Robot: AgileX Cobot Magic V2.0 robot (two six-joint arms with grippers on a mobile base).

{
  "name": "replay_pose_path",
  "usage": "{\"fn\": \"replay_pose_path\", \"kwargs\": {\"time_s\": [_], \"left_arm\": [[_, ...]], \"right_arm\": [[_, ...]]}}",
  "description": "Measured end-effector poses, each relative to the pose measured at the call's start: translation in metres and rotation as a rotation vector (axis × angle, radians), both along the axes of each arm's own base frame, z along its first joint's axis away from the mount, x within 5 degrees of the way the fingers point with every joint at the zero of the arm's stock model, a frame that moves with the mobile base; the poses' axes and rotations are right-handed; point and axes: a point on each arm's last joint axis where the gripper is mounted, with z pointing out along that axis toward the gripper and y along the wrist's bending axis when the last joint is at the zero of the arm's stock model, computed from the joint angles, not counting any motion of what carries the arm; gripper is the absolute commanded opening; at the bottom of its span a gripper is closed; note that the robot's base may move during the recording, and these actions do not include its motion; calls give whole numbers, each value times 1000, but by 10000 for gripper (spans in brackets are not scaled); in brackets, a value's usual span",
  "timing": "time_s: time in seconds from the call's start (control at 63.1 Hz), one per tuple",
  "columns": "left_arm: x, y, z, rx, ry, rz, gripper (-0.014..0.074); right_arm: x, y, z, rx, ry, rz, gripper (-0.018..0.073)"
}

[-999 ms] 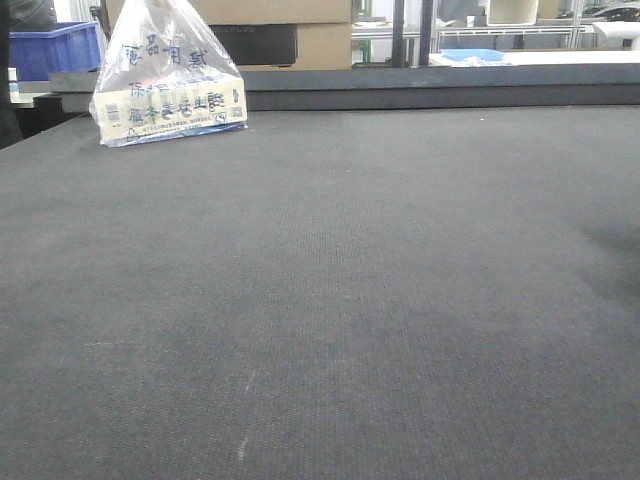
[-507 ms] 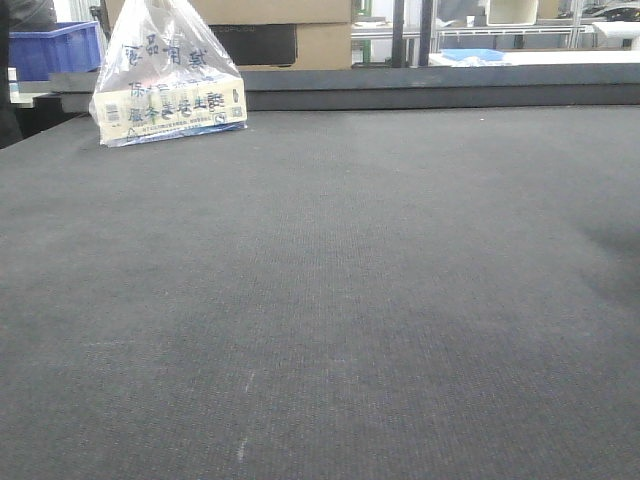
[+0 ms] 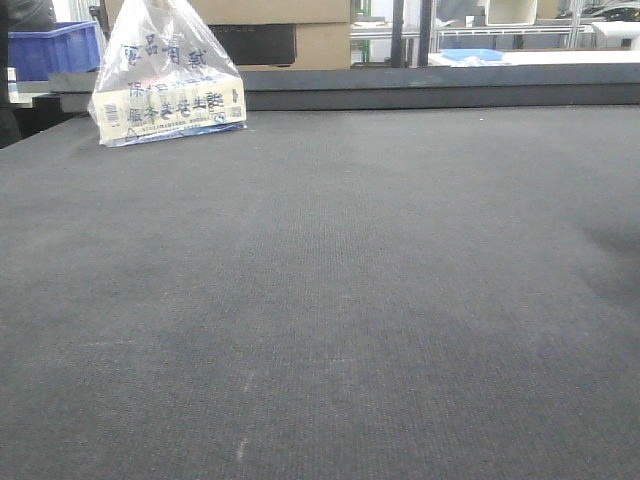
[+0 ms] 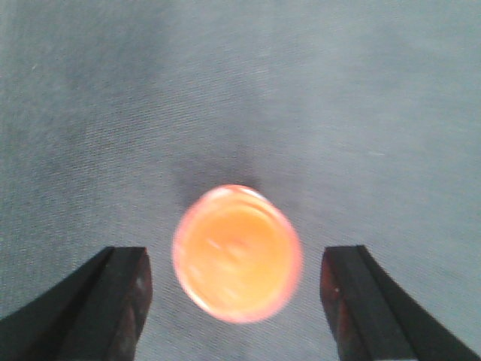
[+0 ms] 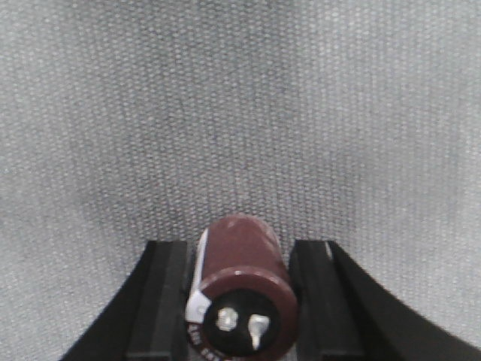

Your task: Place cylindrical capacitor in blue bin on shelf

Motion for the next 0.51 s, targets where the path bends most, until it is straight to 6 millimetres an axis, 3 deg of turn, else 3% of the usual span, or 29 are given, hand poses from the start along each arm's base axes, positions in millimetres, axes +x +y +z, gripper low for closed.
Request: {"fn": "replay_pose_path", "kwargs": {"time_s": [0.507], "left_arm": [[15,2,-12,-25,-4,-6,386]], "right_arm": [[0,0,0,5,-2,-3,-167]]}}
